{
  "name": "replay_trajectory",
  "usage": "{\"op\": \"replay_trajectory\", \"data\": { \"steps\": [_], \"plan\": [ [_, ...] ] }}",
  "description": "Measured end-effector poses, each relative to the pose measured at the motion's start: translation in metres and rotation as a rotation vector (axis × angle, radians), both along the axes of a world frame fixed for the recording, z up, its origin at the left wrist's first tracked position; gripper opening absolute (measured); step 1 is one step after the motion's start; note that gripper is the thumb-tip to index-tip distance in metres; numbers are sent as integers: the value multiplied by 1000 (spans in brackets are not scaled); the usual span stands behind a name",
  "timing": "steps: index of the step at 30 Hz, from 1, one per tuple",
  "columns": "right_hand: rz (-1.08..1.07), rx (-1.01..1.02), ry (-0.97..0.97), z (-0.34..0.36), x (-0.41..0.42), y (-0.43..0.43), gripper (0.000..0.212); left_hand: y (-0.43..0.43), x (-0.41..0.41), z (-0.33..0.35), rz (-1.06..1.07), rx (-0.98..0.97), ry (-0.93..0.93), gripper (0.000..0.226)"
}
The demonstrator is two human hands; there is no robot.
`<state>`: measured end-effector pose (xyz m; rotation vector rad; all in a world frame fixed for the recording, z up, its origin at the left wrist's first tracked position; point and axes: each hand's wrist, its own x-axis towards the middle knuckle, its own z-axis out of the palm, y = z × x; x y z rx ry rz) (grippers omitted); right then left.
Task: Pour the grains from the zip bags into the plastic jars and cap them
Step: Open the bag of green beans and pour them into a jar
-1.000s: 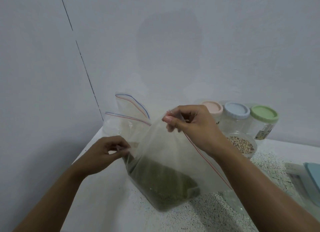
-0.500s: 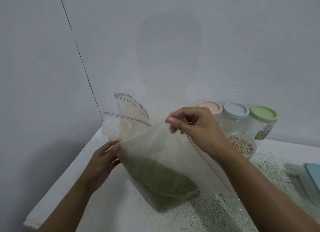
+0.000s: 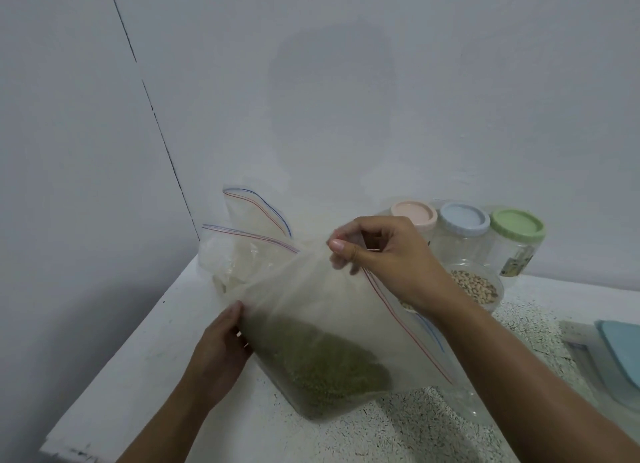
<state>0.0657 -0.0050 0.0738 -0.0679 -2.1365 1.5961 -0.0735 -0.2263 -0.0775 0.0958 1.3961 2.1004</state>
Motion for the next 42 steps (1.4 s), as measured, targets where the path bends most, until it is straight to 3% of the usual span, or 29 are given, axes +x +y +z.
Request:
{"op": "replay_trajectory", "data": {
  "steps": [8, 13, 22, 42],
  "plan": [
    [-70, -89, 91, 14, 6, -4, 6, 14, -1, 24, 87, 79, 65, 42],
    [-84, -156, 175, 31, 18, 1, 6, 17, -11, 55, 78, 95, 198, 45],
    [-145, -167, 259, 63, 27, 19, 7, 36, -28, 115, 79, 123, 354, 27],
    [-211, -216, 377, 90, 68, 38, 13, 78, -12, 180, -29, 123, 424, 23]
  ]
}}
